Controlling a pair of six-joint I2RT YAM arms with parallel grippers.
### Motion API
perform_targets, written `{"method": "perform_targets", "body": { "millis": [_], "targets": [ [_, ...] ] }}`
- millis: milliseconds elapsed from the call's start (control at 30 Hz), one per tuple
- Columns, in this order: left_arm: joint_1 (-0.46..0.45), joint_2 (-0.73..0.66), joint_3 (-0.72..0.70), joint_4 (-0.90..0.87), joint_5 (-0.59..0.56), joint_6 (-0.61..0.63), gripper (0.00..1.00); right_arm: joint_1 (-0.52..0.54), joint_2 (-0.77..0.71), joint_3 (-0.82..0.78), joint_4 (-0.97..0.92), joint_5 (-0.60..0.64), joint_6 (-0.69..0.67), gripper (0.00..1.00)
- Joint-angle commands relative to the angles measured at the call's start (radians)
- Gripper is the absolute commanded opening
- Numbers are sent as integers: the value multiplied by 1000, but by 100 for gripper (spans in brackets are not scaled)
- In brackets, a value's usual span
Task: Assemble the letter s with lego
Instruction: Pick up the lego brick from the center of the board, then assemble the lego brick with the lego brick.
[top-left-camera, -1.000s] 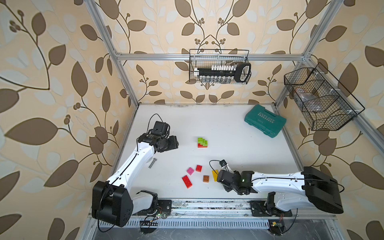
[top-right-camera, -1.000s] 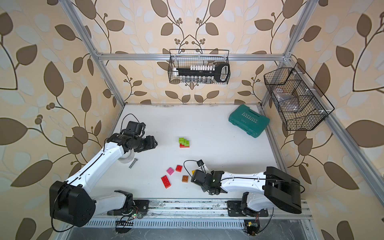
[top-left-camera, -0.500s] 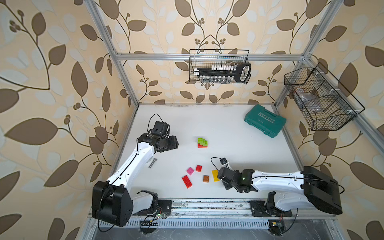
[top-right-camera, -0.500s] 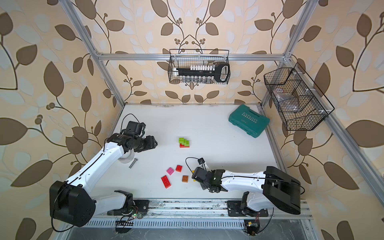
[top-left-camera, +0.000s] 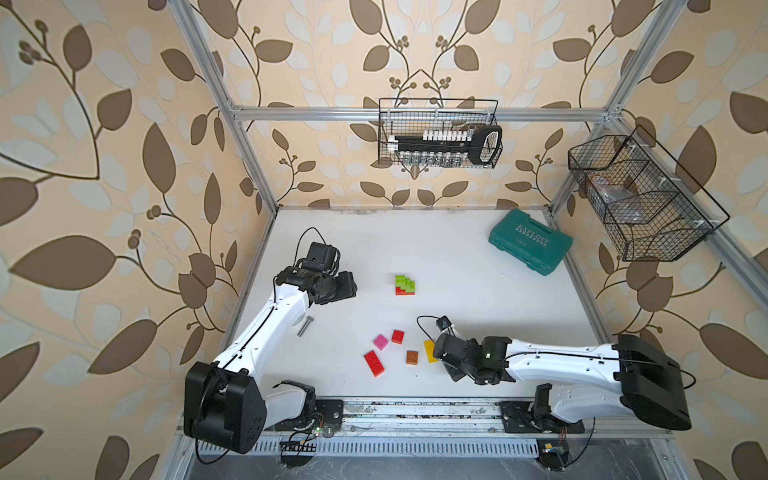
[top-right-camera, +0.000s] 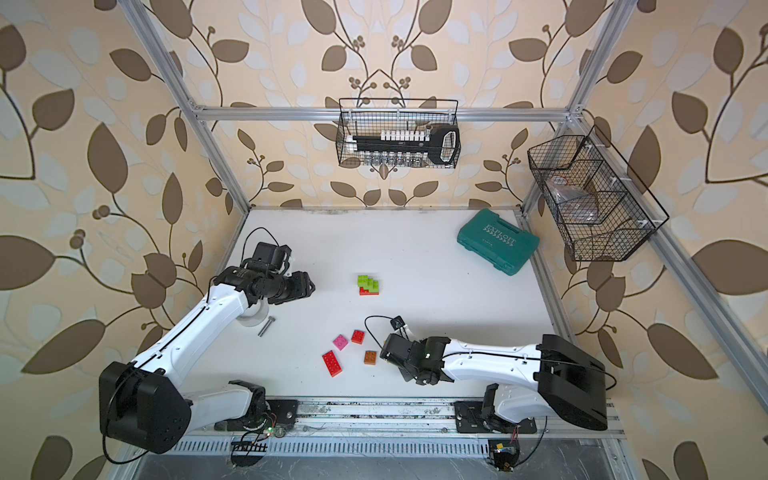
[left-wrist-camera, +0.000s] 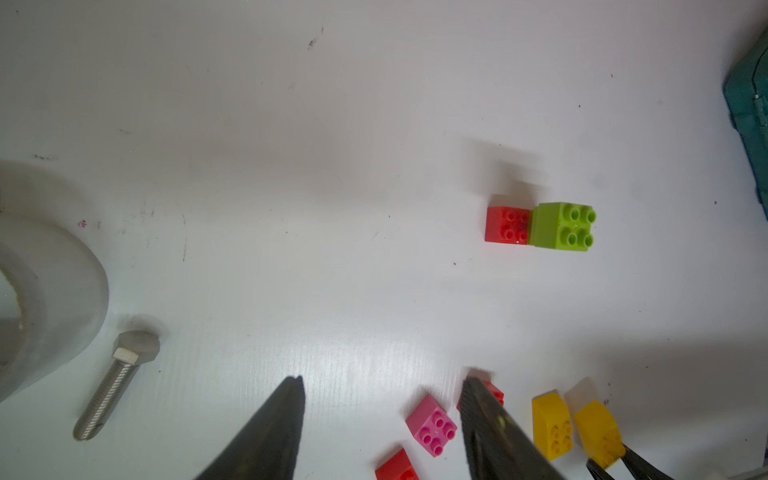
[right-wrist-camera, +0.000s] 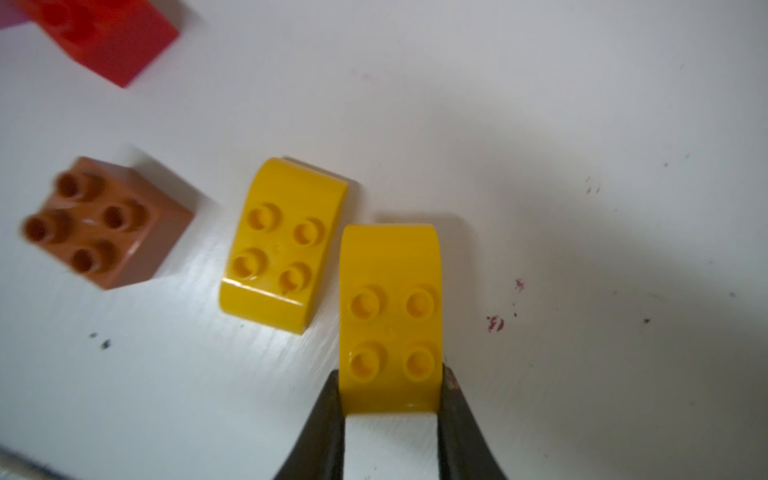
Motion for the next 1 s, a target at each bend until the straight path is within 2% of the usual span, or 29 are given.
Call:
{"method": "perform_targets", "body": {
  "millis": [0, 67, 200, 333, 433, 600, 833, 967],
  "targets": [
    [10, -19, 10, 3, 9, 7, 62, -2, -118, 139, -167, 49, -159, 19],
    [10, -18, 17, 8, 36, 13, 63, -39, -148, 194, -173, 16, -297, 19],
    [10, -11, 38, 36, 146, 23, 63, -177, -149, 275, -113, -157, -685, 16],
    [8, -6, 36, 117, 291, -17, 63, -389, -86, 354, -47, -431, -1048, 14],
    [-3, 10, 19, 194, 366, -70, 62, -549, 29, 466, -69, -612, -1226, 13],
    [-39, 49, -39, 359, 450, -168, 63, -678, 267, 668, -126, -767, -1378, 12],
    [-50, 144, -118, 611, 569, -319, 70, -706, 545, 869, -169, -827, -1476, 14],
    [-50, 191, -145, 687, 603, -350, 74, -704, 632, 949, -211, -849, -1509, 14]
  ]
}}
